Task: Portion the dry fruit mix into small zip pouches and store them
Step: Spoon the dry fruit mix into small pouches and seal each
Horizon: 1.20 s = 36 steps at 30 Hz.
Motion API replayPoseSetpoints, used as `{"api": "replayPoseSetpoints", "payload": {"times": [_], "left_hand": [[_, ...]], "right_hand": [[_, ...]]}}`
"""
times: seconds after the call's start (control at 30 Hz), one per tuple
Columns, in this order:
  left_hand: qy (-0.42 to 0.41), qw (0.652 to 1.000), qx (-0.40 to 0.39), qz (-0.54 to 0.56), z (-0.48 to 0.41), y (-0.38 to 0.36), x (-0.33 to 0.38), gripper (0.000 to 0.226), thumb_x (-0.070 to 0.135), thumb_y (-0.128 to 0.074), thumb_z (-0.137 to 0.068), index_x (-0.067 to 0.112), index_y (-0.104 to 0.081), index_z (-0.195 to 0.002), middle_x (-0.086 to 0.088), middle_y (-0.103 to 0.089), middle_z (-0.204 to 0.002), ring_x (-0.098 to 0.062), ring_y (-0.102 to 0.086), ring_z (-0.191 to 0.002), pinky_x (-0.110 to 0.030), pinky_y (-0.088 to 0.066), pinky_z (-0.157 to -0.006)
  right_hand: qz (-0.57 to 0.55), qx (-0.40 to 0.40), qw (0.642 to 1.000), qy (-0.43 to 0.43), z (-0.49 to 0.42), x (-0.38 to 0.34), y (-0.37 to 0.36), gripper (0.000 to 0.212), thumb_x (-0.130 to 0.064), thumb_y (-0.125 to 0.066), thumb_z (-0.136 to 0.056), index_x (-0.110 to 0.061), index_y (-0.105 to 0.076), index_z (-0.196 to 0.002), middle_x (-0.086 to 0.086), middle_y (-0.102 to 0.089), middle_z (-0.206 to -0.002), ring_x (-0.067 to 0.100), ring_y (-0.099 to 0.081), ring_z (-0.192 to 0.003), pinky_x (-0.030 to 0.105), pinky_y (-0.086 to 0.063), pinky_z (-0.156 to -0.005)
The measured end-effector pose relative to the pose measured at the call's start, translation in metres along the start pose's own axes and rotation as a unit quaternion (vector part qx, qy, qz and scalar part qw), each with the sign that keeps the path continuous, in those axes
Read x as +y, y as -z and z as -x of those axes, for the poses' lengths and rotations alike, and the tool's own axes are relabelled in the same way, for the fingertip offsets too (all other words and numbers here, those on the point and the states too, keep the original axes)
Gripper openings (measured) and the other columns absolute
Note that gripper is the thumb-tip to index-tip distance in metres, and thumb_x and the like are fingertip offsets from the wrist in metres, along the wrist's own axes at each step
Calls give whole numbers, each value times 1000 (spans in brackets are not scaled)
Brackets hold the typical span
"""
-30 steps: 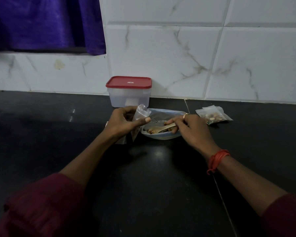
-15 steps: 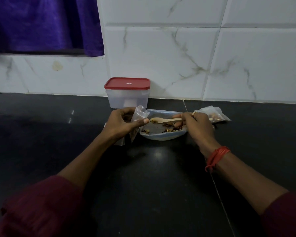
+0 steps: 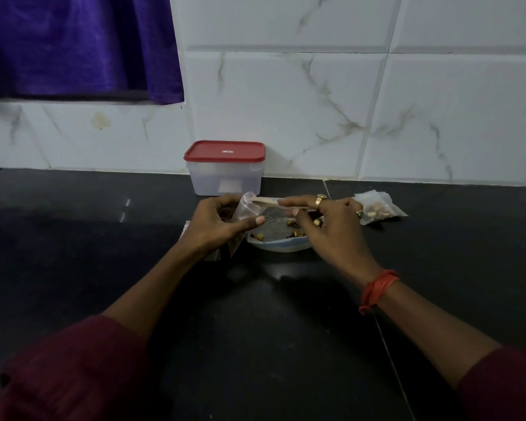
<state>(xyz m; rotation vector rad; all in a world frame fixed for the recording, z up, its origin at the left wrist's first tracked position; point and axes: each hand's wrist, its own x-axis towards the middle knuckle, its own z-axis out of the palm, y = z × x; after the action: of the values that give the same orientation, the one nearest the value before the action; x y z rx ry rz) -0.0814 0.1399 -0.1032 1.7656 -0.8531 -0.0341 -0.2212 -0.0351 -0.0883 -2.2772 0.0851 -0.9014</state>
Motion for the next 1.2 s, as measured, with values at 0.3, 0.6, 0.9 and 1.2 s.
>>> {"api": "replayPoseSetpoints", "payload": {"times": [0.3, 0.6, 0.9, 1.2], "left_hand": [[15, 1000, 13, -6, -2, 2, -1, 55, 35, -83, -72, 19, -67, -122, 9, -71, -110, -3, -67, -100, -10, -53, -77], [-11, 1000, 27, -10, 2, -3, 9, 66, 46, -80, -64, 18, -68, -122, 5, -72, -112, -8, -67, -104, -19, -55, -85], [-56, 996, 22, -66, 5, -6, 11, 60, 34, -87, -71, 17, -68, -125, 7, -72, -112, -6, -67, -104, -24, -56, -90], [-86, 990, 20, -112, 6, -11, 14, 68, 33, -89, -68, 17, -64, -129, 6, -68, -120, 0, -62, -107, -6, -46, -89]], "right_hand": [[-121, 80, 979, -146, -7, 11, 13, 22, -15, -59, -98, -28, -76, -103, -9, -76, -77, 6, -71, -75, 25, -57, -69], [135, -64, 987, -63, -4, 25, 11, 20, -38, -57, -98, -42, -72, -109, -22, -72, -77, -2, -65, -90, 33, -52, -87], [101, -64, 993, 26, -2, 2, -5, 37, -58, -42, -95, -47, -59, -126, -22, -72, -98, -2, -65, -96, 47, -43, -98], [-77, -54, 994, -51, -4, -4, -10, 11, -22, -75, -89, -16, -77, -99, -9, -75, -82, -5, -70, -76, 8, -51, -71]]}}
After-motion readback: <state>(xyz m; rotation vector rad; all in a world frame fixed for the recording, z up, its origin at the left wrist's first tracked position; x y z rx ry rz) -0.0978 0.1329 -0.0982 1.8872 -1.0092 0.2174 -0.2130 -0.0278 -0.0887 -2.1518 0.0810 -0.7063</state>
